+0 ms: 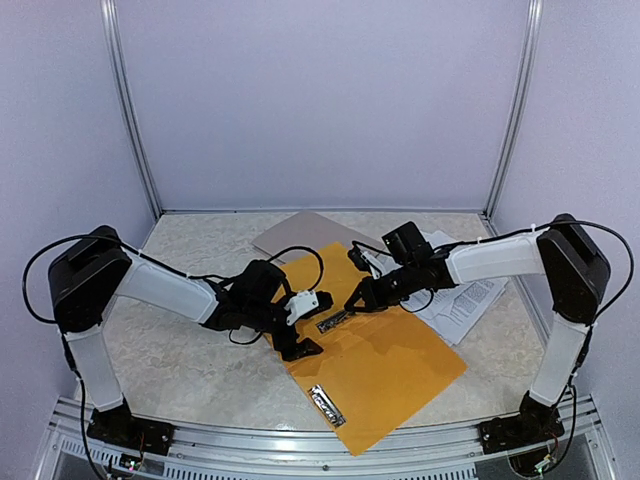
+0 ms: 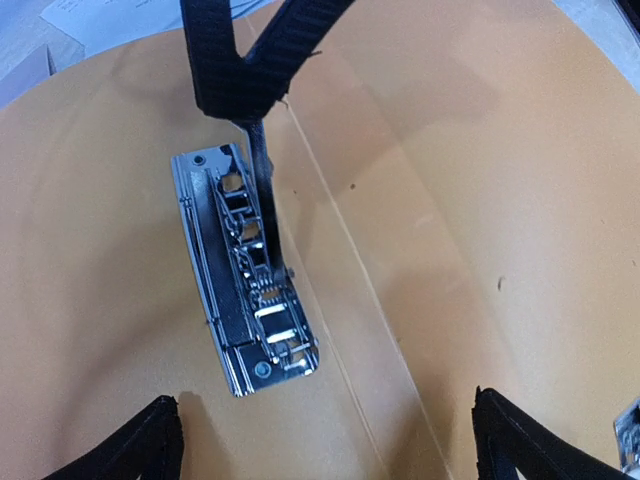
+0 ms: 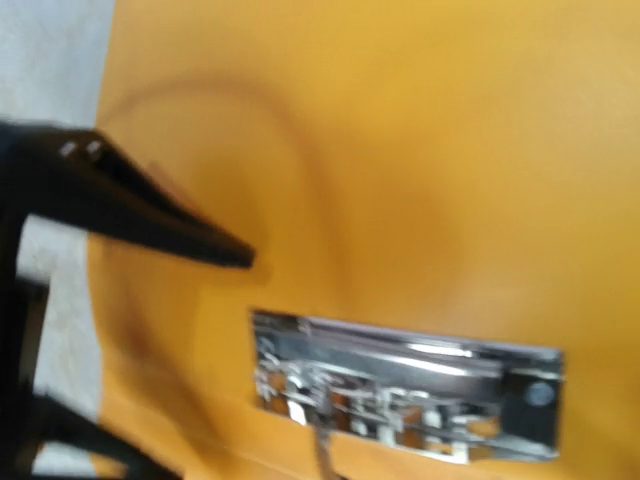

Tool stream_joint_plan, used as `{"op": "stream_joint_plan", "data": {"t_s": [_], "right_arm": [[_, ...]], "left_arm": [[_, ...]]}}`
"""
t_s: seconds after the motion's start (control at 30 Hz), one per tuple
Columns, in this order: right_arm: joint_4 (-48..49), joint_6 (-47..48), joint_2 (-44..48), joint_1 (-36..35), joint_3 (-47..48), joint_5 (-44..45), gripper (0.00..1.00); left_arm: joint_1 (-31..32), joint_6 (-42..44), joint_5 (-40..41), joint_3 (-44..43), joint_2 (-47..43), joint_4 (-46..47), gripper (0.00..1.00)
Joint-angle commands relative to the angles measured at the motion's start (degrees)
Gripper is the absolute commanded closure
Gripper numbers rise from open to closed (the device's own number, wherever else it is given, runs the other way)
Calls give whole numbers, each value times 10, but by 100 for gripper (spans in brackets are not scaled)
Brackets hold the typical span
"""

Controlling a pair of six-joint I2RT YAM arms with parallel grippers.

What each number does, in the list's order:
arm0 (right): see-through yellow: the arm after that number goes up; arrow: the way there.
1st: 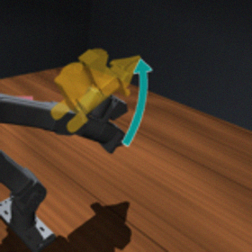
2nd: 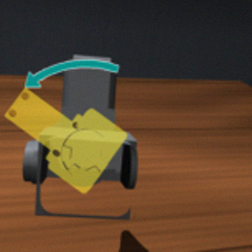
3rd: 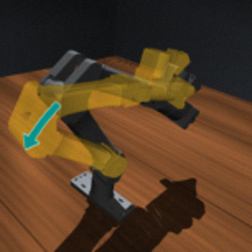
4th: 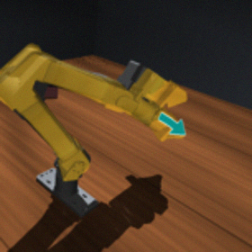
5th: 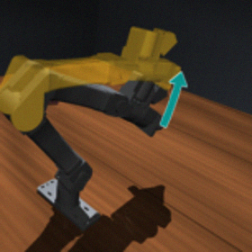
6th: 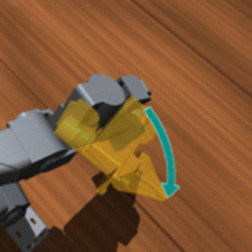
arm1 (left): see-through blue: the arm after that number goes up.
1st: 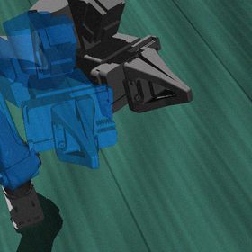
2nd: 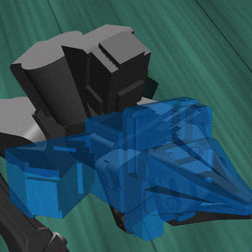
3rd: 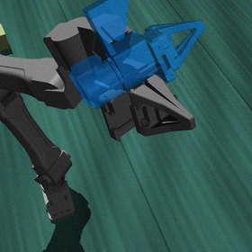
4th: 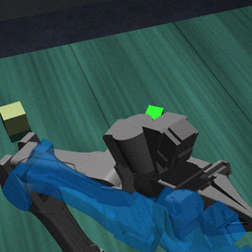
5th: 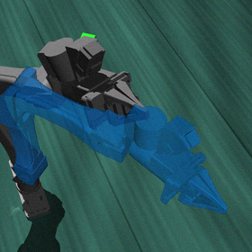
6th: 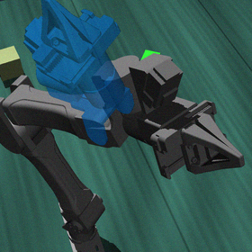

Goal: Put the files into the folder
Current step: Open the spring clip on the folder and the spring clip on the folder.

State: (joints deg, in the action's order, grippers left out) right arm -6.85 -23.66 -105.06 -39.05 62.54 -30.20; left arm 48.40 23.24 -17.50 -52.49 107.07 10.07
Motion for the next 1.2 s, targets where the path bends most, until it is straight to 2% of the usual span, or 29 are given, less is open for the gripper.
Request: {"op": "stream_joint_plan", "data": {"t_s": [0.0,0.2,0.47,0.63,0.87,1.0,1.17], "right_arm": [[26,-14,27,-16,3,12,90],[24,-20,29,-41,12,17,81],[21,-2,17,-92,27,14,69],[-8,25,-18,-127,59,10,53],[-34,38,-43,-137,79,17,48],[-29,46,-1,-139,76,59,45],[-51,68,51,-137,72,144,30]], "left_arm": [[-7,-31,2,22,-38,9,1],[-16,-89,28,44,-78,7,1],[-16,-116,72,86,-123,-21,1],[-17,-142,85,111,-169,-20,1],[-18,-153,107,109,-213,-48,1],[-24,-155,112,98,-218,-60,1],[-29,-178,123,93,-211,-51,1]]}}
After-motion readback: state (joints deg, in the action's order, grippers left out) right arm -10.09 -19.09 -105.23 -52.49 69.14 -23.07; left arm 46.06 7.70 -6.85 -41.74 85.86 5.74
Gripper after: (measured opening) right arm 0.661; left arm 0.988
